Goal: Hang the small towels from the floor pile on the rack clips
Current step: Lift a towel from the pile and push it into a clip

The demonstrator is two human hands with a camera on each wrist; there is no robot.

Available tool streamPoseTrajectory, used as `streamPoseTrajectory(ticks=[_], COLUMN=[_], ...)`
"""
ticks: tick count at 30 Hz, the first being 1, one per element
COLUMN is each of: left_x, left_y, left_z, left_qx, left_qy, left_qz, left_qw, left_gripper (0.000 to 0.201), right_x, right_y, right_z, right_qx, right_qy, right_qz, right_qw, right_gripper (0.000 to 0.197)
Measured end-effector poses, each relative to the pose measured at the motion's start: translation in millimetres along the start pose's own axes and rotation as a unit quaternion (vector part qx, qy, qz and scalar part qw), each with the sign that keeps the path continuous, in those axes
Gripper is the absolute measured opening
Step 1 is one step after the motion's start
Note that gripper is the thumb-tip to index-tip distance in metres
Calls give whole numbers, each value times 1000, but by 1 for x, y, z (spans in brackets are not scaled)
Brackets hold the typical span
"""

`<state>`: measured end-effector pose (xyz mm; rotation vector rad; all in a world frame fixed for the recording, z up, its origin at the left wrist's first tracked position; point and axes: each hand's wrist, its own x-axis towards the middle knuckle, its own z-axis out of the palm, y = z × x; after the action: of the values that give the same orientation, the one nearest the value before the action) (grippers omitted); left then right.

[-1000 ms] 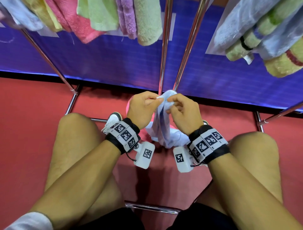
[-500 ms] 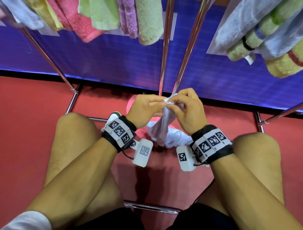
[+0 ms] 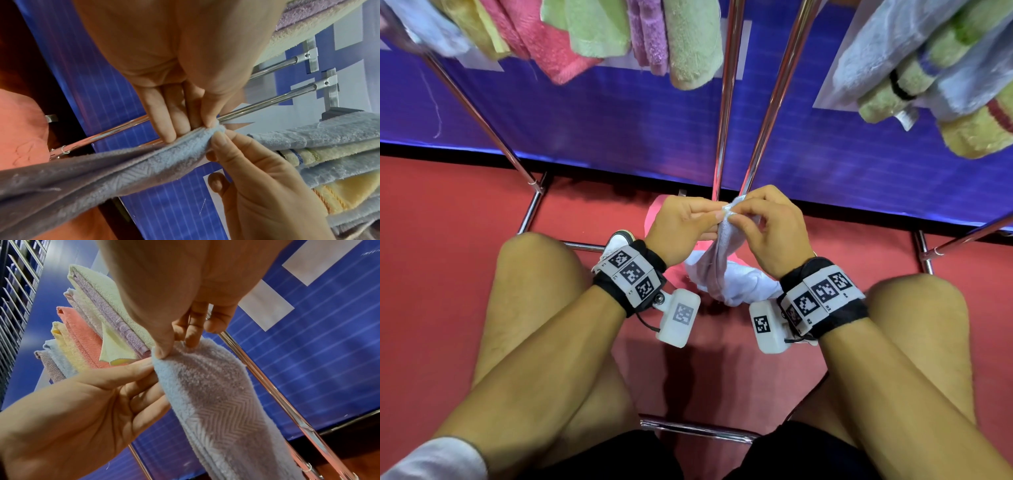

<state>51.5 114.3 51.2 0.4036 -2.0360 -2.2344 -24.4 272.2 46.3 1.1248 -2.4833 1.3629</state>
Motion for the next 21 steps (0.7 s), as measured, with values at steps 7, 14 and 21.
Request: streamPoseTrajectory(ticks=[7,14,21], left_x=[-5,-4,-1], left_y=[4,4,7], left_z=[0,-3,-10], left_qx=[59,71,47], left_qy=[-30,-3,1], left_qz=[8,28,46], left_qw=[998,997,998], left_gripper=[26,19,25], right_x=[-3,-3,6], right_y=[0,-8,1], right_z=[-1,-4,-12], right_qx=[22,53,132], right_qy=[6,10,-20], right_qz=[20,37,173], right_qw=[1000,998,976], right_gripper=[2,3,79])
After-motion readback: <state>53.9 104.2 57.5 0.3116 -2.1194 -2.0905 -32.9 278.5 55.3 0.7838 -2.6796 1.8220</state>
